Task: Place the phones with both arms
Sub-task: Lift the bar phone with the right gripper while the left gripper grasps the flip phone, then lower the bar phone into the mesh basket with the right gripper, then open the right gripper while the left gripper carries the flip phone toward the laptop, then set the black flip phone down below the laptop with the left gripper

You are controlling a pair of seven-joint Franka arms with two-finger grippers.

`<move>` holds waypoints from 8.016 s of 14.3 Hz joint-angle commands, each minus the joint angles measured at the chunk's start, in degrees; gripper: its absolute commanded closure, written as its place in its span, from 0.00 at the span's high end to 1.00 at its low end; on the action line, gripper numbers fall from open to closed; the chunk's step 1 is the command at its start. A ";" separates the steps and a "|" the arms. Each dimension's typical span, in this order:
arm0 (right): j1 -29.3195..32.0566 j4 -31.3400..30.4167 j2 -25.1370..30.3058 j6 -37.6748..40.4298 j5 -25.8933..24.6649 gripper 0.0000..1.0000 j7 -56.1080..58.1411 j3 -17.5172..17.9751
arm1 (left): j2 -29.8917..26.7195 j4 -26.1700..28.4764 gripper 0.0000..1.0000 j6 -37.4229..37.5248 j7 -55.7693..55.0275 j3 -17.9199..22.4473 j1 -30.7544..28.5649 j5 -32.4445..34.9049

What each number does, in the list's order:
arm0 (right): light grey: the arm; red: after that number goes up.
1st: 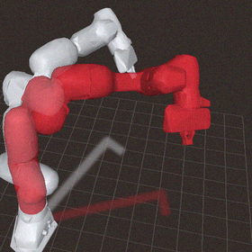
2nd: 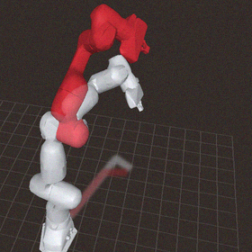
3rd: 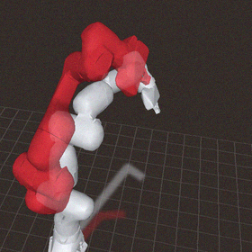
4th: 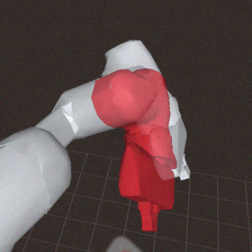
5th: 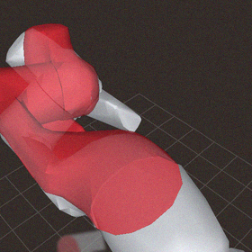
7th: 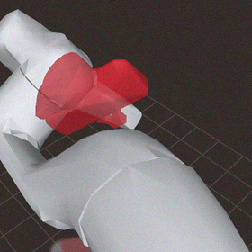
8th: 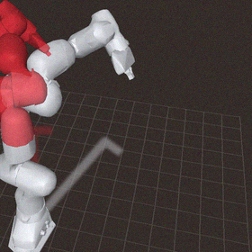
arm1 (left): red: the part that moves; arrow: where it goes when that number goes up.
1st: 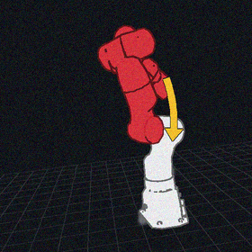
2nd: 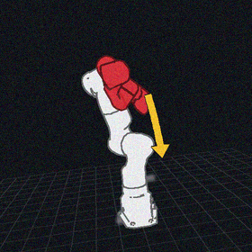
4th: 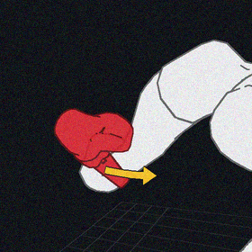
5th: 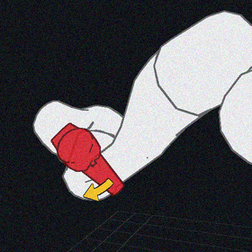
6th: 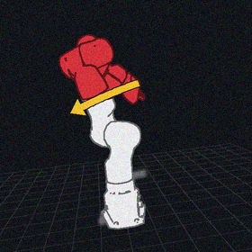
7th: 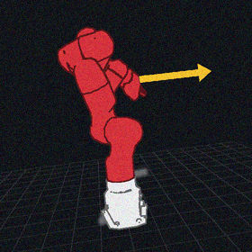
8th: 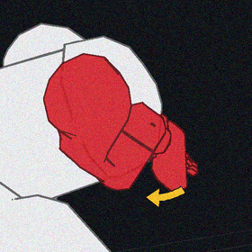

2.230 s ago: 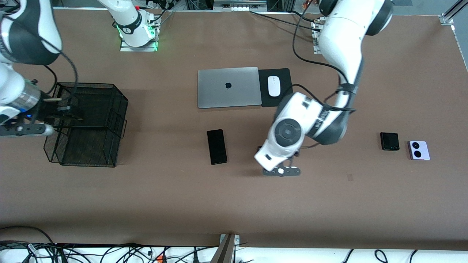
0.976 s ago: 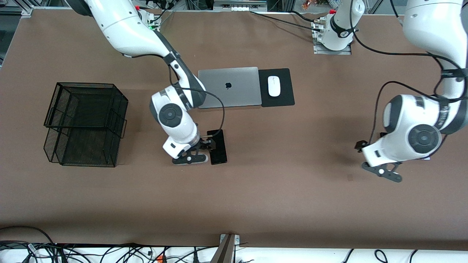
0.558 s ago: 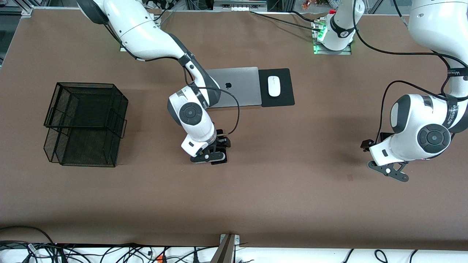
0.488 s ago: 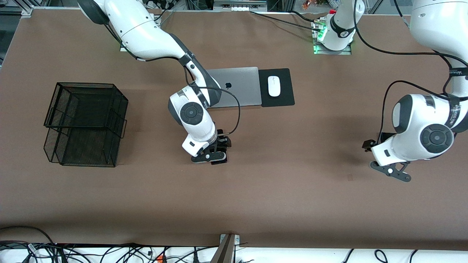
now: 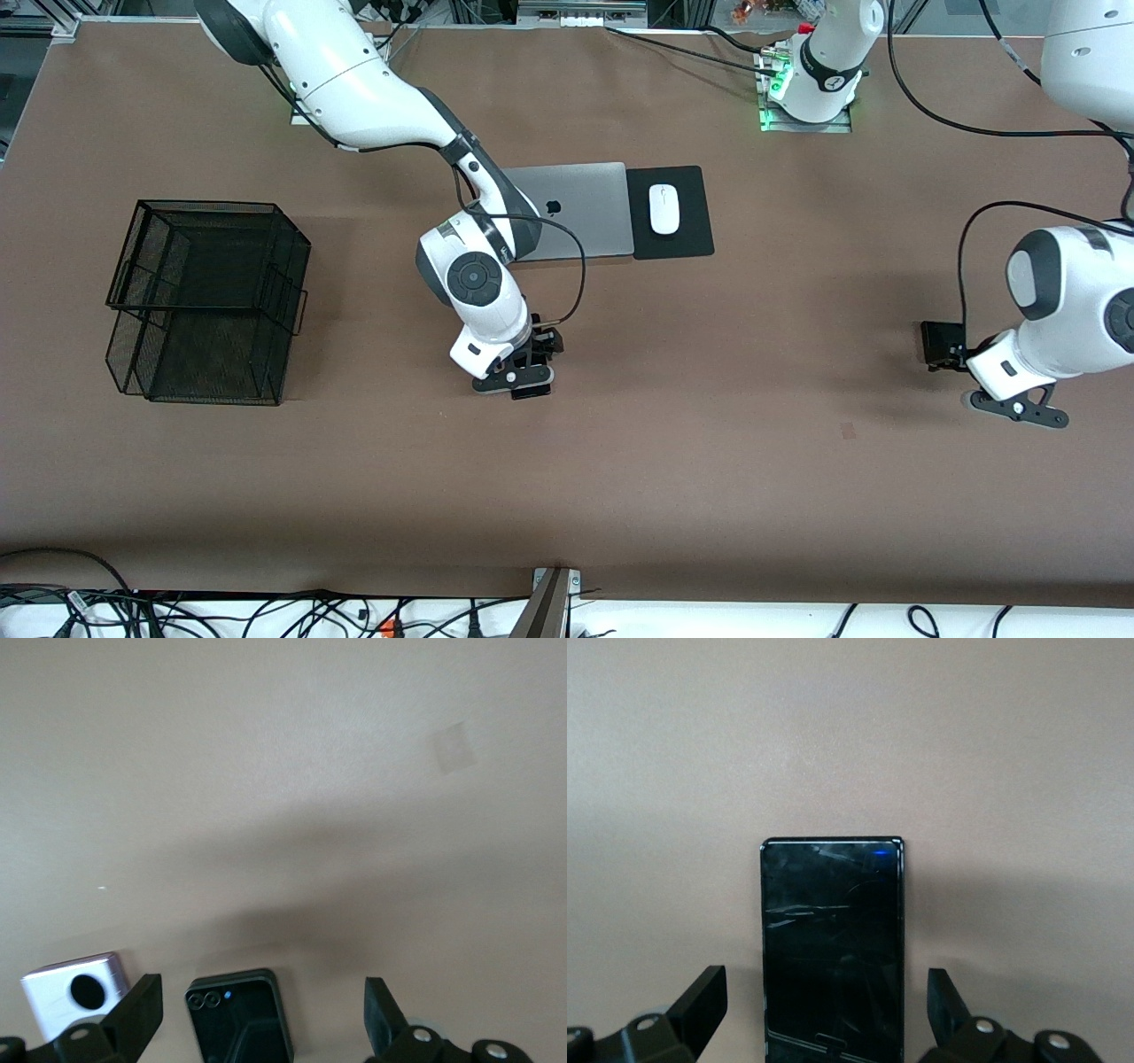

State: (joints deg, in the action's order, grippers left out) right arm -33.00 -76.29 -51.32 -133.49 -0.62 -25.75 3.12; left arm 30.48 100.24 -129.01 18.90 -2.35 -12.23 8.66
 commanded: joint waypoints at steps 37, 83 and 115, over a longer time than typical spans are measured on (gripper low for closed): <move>11.20 -6.65 22.37 27.92 -2.55 0.01 16.76 -16.11 | 1.78 14.81 1.00 -19.44 -5.63 -1.16 -9.30 -2.77; 13.93 -39.28 36.20 23.36 -4.57 0.04 29.43 -34.85 | -2.79 -14.02 0.27 12.99 -15.19 -1.43 6.94 -1.63; 12.52 -21.19 34.35 31.70 -0.79 1.00 34.01 -32.66 | 21.81 -35.38 0.27 9.30 -68.47 -0.90 50.02 -2.51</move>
State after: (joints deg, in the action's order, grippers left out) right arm -19.96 -101.73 -16.80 -105.21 -2.51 7.50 -30.36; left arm 50.58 67.52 -119.21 -48.25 -4.12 35.80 6.81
